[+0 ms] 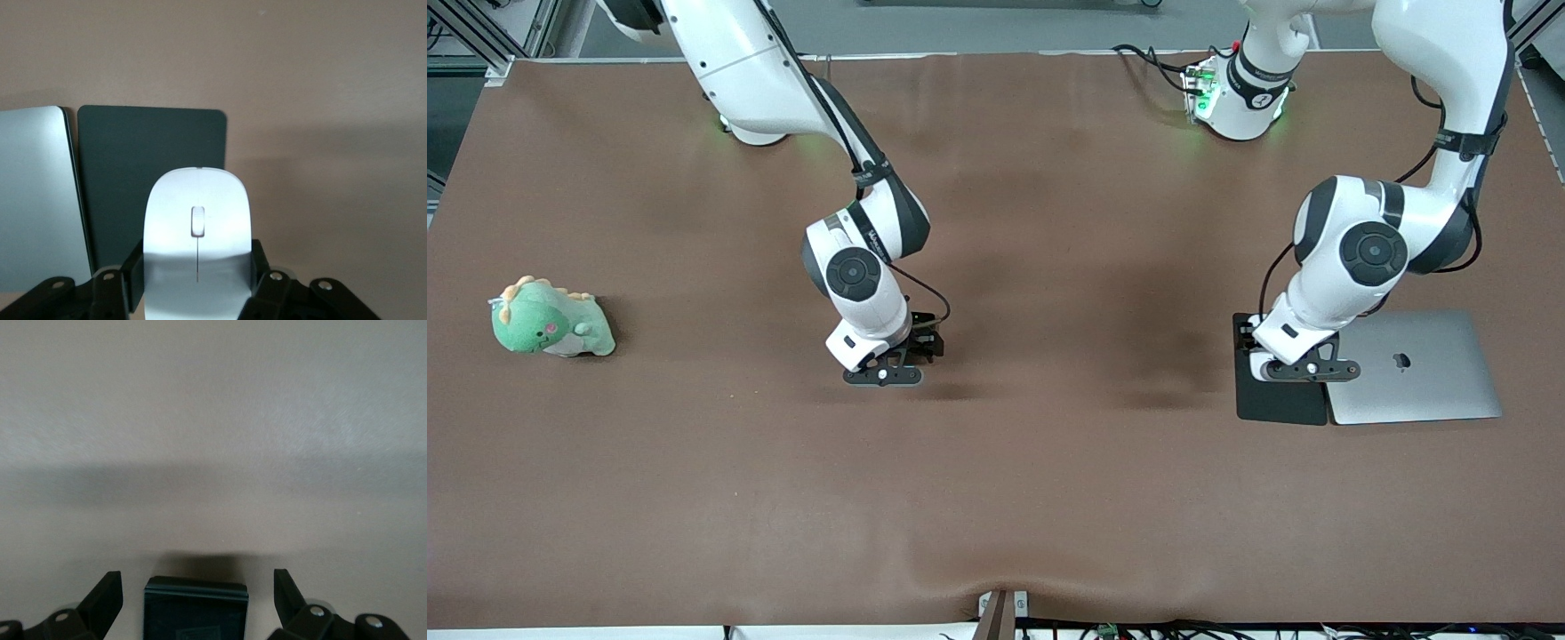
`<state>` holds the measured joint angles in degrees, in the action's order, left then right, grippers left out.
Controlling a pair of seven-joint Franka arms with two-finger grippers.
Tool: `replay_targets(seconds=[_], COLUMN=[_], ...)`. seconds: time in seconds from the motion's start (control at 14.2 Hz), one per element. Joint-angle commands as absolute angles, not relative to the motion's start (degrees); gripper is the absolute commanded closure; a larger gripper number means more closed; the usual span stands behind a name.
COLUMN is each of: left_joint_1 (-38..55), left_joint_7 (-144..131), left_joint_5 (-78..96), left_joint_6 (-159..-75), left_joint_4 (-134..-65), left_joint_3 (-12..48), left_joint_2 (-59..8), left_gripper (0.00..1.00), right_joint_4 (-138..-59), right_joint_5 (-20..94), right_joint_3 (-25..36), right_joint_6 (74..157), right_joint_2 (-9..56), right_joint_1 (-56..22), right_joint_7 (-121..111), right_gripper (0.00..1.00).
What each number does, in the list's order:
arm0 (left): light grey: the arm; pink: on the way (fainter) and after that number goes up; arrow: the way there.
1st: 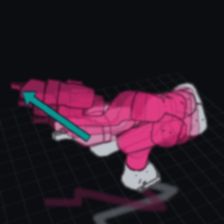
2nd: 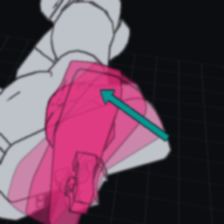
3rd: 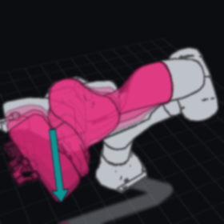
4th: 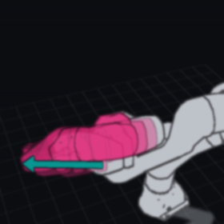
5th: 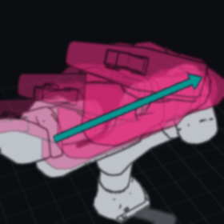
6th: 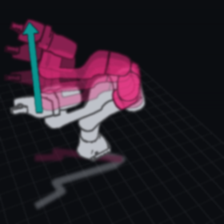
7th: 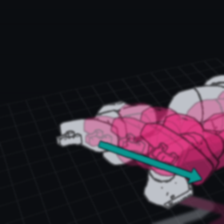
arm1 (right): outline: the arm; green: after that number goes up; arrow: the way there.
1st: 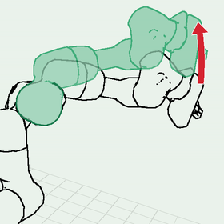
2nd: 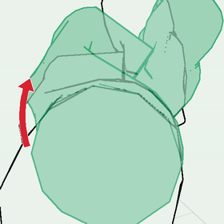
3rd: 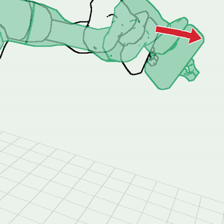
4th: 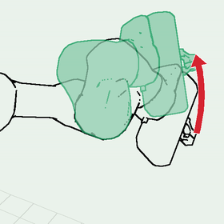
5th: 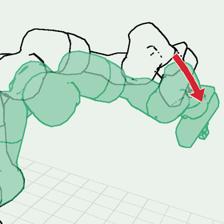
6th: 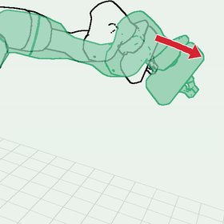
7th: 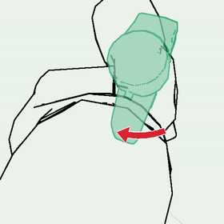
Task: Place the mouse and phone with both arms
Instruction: 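Lower the mouse onto the pad while the right gripper grasps the phone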
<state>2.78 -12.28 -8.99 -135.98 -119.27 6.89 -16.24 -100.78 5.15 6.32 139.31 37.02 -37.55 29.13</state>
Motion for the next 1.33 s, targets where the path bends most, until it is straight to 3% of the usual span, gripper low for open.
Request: replay_targets(seconds=[0.0, 0.35, 1.19, 1.26], left_joint_1=[-0.3, -4.0, -6.0, -6.1], left_joint_7=[-7.8, -3.7, -2.5, -2.5], left_joint_5=[-8.8, -8.8, -9.1, -9.1], left_joint_6=[-139.4, -143.2, -150.3, -150.3], left_joint_4=[-122.9, -124.6, -120.1, -119.5], left_joint_3=[7.5, 7.5, 7.6, 7.6], left_joint_2=[-15.2, -17.0, -26.5, -26.9], left_gripper=[1.00, 1.00, 1.00, 1.00], right_joint_4=[-102.7, -105.8, -110.6, -110.4], right_joint_5=[5.4, 5.7, 8.1, 8.2], right_joint_3=[6.6, 5.5, 4.4, 4.4], right_joint_6=[139.4, 140.0, 148.0, 147.7], right_joint_2=[35.8, 35.1, 35.0, 34.9], right_joint_1=[-38.3, -37.8, -37.1, -37.1], right_joint_7=[29.3, 29.3, 26.9, 27.1], right_gripper=[0.00, 0.00, 0.00, 0.14])
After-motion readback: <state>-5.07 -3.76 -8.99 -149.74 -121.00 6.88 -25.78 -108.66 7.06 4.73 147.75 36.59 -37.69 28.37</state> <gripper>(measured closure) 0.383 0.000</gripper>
